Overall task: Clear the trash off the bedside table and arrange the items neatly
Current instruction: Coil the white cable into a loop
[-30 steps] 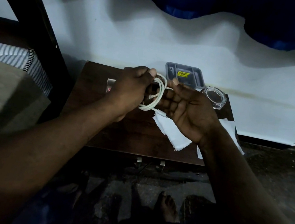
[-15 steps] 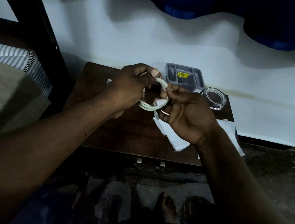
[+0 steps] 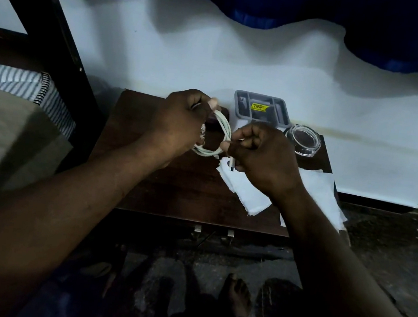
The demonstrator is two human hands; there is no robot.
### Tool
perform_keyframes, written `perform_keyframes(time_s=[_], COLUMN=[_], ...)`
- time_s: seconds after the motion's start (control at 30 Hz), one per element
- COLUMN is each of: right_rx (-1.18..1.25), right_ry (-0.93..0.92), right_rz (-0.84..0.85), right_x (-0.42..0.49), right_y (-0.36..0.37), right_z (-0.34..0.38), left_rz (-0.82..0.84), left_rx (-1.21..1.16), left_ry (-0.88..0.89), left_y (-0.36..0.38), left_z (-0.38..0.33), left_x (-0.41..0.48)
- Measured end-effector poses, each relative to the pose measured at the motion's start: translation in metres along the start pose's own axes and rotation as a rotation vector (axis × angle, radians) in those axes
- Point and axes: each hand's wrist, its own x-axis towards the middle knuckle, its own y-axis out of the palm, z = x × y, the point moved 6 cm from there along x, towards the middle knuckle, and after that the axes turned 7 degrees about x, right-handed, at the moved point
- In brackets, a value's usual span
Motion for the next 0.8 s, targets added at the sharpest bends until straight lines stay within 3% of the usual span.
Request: perform_keyframes(time_s=[0.2,0.43,0.67,0.8], right_rx=[-0.070,-0.269,-0.064,0.204], right_ry=[-0.069,-0.126,-0.033,0.096], right_rz=[0.035,-0.077,0.009,0.144], right_x=[0.002,0.003,0.004,0.002], right_y=[-0.003,0.001,0.025,0.040], right_z=[0.004,0.008,0.004,0.002], left_rz=[0.060,0.116,0.114,0.120], left_rx=[-0.179,-0.359,-0.446,-0.483], left_ry=[-0.143,-0.286,-0.374,-0.418], left_y=[0.002,0.002,-0.002,-0.008], left_z=[0.009,0.018,0.027,0.030], left_x=[-0.001,-0.002,-0.005,-0.006])
